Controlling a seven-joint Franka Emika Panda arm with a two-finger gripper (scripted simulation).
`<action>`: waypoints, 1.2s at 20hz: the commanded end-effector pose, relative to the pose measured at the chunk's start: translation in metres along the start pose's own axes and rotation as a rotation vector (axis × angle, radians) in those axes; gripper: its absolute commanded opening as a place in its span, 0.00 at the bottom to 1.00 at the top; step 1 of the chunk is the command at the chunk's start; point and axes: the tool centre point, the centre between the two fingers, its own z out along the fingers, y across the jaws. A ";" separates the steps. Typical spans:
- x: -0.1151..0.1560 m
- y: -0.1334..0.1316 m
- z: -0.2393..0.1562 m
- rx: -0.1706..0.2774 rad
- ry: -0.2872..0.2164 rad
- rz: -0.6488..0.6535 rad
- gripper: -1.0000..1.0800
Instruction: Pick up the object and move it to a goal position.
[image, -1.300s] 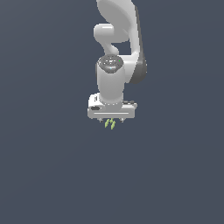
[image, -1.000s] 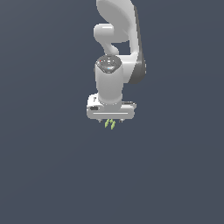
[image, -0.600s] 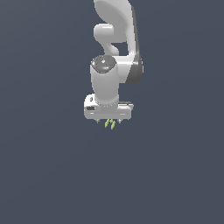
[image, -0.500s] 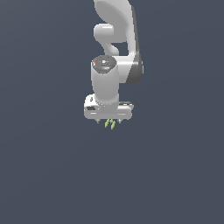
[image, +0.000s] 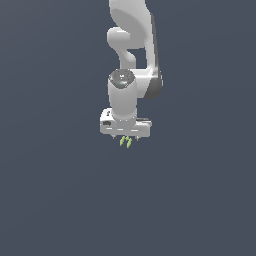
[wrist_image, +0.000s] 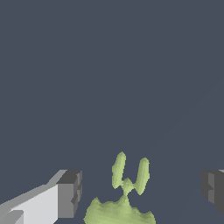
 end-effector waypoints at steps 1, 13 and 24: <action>-0.011 0.000 0.011 -0.003 -0.001 0.033 0.96; -0.072 0.001 0.062 -0.020 -0.002 0.201 0.96; -0.084 0.002 0.071 -0.024 -0.003 0.231 0.96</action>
